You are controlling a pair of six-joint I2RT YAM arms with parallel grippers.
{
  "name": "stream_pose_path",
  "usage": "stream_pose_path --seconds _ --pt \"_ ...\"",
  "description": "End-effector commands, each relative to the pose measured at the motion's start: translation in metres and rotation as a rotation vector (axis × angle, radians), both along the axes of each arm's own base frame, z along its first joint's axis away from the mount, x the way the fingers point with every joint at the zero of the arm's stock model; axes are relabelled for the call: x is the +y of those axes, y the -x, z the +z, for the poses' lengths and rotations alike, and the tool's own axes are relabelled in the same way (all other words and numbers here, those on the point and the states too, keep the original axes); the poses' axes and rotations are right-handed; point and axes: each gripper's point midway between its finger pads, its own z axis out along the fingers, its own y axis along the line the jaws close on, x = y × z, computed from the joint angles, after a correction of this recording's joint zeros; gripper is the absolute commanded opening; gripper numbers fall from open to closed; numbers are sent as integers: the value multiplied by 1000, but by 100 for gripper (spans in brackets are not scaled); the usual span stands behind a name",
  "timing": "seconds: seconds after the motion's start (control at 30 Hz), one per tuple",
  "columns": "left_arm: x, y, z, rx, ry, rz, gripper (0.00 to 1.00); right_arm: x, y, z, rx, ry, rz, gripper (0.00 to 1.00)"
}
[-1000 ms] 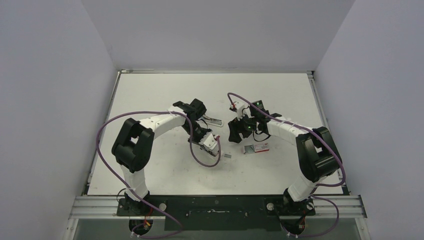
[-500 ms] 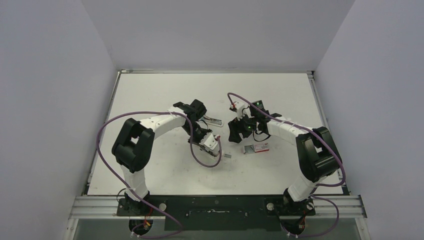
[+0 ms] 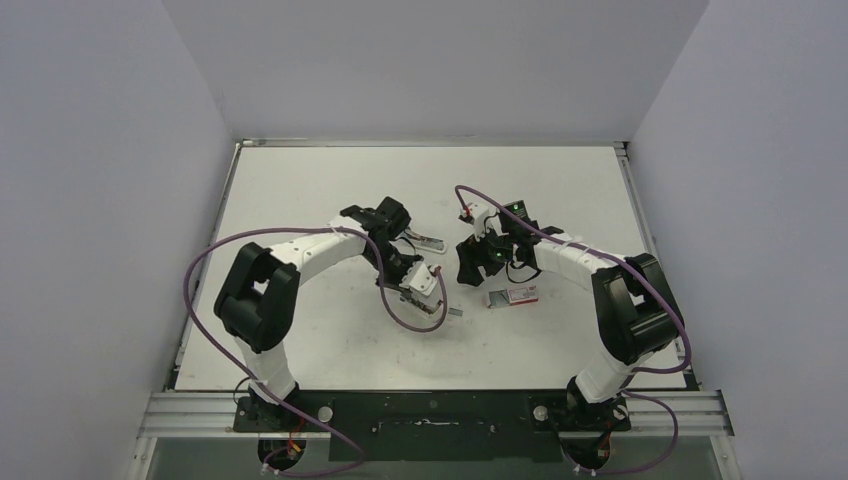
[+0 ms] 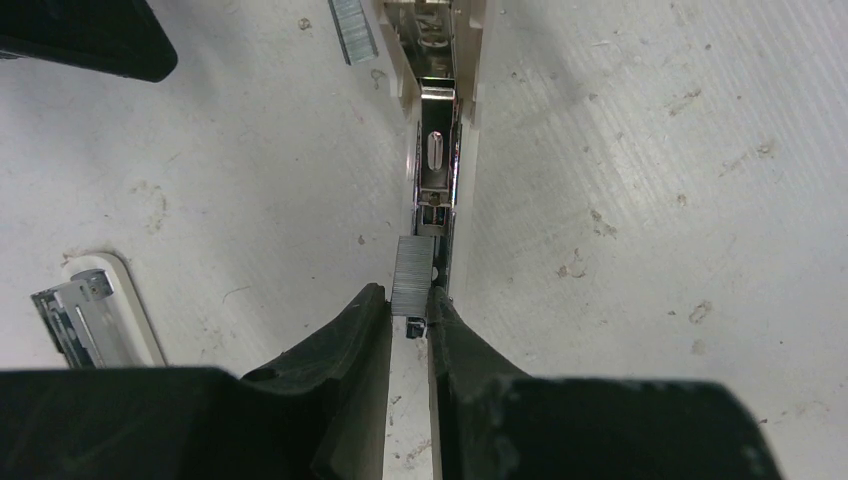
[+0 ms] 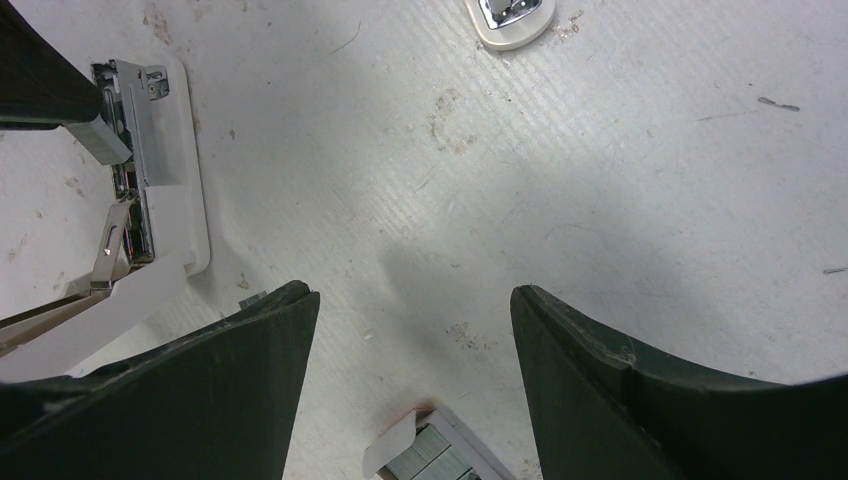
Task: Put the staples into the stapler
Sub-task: Install the staple into the stapler.
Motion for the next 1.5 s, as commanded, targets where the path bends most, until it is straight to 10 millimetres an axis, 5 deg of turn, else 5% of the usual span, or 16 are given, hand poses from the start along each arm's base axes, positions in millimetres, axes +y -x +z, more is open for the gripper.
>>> stream_pose_path --seconds 0.0,0.57,1.47 --pt "-10 0 28 -32 88 30 0 5 -13 11 -38 -34 7 72" --pt "-8 1 24 1 77 198 0 5 -13 10 -37 -32 8 72" --pt "-5 4 13 -20 68 166 0 6 -13 9 -34 -31 9 72"
